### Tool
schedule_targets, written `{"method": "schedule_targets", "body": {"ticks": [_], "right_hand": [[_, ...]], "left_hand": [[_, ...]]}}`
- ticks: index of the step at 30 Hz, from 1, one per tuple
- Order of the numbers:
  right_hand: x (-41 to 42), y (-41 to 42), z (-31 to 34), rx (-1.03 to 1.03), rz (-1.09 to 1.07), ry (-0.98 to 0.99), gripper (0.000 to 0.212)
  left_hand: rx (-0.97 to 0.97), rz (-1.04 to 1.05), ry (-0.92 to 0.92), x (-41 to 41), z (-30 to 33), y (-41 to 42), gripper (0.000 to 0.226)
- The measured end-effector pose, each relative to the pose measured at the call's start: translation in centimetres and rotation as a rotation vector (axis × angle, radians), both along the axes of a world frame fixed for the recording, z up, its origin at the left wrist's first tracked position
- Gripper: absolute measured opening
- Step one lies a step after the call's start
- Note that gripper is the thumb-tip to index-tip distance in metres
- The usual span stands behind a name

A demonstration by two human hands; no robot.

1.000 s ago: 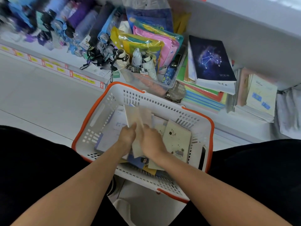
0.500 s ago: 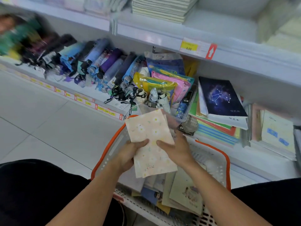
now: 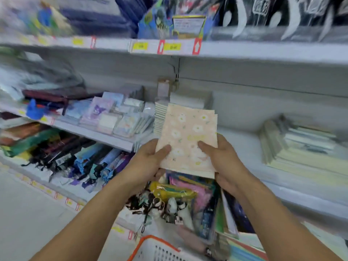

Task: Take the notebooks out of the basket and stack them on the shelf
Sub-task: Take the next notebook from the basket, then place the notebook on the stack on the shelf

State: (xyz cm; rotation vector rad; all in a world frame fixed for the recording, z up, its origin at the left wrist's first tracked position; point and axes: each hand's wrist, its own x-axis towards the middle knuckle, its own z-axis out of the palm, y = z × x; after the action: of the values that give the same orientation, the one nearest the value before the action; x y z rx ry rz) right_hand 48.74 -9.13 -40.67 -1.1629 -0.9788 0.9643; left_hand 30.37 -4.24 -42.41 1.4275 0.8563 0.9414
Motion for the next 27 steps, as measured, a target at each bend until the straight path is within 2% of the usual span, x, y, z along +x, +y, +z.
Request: {"method": "schedule_targets", "body": {"ticks": [3, 8, 11, 13, 16, 18, 21, 22, 24, 25, 27], "right_hand": [[0.8, 1.7, 3.8, -0.101, 0.117, 0.039, 0.02], [3.3, 8.1, 8.3, -0.093, -0.008, 0.219, 0.013], [4.6, 12.4, 10.1, -0.087, -0.035, 0.205, 0.022], [5.0, 14.8, 10.5, -0.087, -0.066, 0.184, 0.027], [5.9, 17.5, 10.0, -0.072, -0.061, 0.146, 0.014], [6.9, 18.9, 9.5, -0.084, -0.016, 0.022, 0.01], [8.4, 20.5, 8.8, -0.091, -0.062, -0.359, 0.04], [8.7, 20.9, 8.8, -0.072, -0.108, -0.427, 0.043], [9.2, 21.3, 8.8, -0.081, -0.151, -0.539, 0.026], [9.4, 21.3, 8.8, -0.097, -0.143, -0.581, 0.025], [9.8, 21.5, 8.7, -0.101, -0.124, -0.6, 0.036]], "left_hand": [[0.022, 0.068, -0.071, 1.9, 3.9, 3.3, 0.023], [-0.017, 0.103, -0.157, 5.5, 8.3, 9.9, 0.032], [-0.072, 0.16, -0.227, 7.1, 10.0, 13.9, 0.041], [-0.058, 0.203, -0.222, 7.8, 10.7, 16.7, 0.035], [-0.011, 0.285, -0.176, 8.9, 10.2, 19.5, 0.013], [0.045, 0.343, -0.139, 9.4, 9.5, 20.9, 0.013], [0.129, 0.35, -0.05, 9.6, 9.5, 22.4, 0.007], [0.148, 0.334, -0.019, 9.7, 9.7, 22.9, 0.01], [0.243, 0.333, 0.144, 9.8, 9.7, 23.8, 0.019], [0.307, 0.337, 0.24, 9.8, 9.8, 23.9, 0.023], [0.355, 0.341, 0.291, 9.8, 9.6, 24.5, 0.036]]}}
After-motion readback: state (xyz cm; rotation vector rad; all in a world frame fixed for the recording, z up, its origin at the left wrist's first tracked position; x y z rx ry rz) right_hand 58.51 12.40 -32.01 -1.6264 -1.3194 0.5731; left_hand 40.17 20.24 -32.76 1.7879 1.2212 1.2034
